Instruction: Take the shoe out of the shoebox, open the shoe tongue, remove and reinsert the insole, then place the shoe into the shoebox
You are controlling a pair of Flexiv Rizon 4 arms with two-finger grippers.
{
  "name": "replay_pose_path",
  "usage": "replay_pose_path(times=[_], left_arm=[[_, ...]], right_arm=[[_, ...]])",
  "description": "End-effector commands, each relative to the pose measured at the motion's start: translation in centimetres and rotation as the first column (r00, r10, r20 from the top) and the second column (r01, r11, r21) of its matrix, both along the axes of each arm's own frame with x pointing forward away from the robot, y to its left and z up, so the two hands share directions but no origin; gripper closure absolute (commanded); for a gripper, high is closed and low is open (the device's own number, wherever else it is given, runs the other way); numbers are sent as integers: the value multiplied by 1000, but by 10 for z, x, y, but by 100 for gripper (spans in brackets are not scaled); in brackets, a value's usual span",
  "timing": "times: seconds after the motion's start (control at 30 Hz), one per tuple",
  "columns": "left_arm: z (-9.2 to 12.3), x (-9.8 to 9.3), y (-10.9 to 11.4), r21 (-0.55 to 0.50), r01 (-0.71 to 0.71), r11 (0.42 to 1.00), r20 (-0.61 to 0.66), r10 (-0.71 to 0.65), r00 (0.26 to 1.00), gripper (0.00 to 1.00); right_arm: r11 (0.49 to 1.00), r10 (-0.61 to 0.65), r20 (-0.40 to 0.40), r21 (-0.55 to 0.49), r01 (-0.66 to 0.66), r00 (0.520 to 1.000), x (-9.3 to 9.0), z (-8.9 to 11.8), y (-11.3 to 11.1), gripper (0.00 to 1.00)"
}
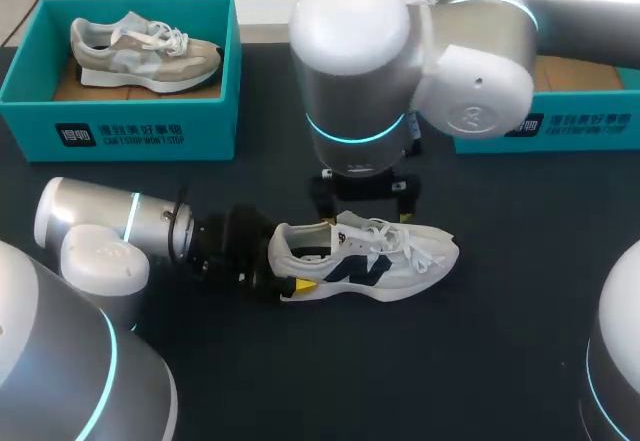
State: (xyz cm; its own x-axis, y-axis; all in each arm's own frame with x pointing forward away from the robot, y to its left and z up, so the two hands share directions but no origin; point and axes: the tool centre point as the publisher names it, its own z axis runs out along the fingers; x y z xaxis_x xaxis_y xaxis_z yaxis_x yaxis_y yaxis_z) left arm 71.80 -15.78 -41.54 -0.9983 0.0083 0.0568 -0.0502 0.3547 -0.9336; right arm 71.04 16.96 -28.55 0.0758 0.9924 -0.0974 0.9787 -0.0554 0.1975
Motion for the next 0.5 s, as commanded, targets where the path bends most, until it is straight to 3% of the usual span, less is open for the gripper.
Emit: replay_pose_path(times=[0.03, 0.33, 0.5], left_arm=[[-5, 0, 1, 2, 1, 1000, -2, -1, 1000, 100], [-5, 0, 1, 2, 1, 1000, -2, -1, 1000, 100], [-5, 0, 1, 2, 1, 1000, -2, -1, 1000, 100]], right_arm=[[999, -27, -14, -42, 26, 1000, 5, -17, 18, 0], [991, 8, -23, -130, -11, 1000, 3, -36, 30, 0], [981, -56, 17, -185, 58, 998, 3, -48, 29, 0]])
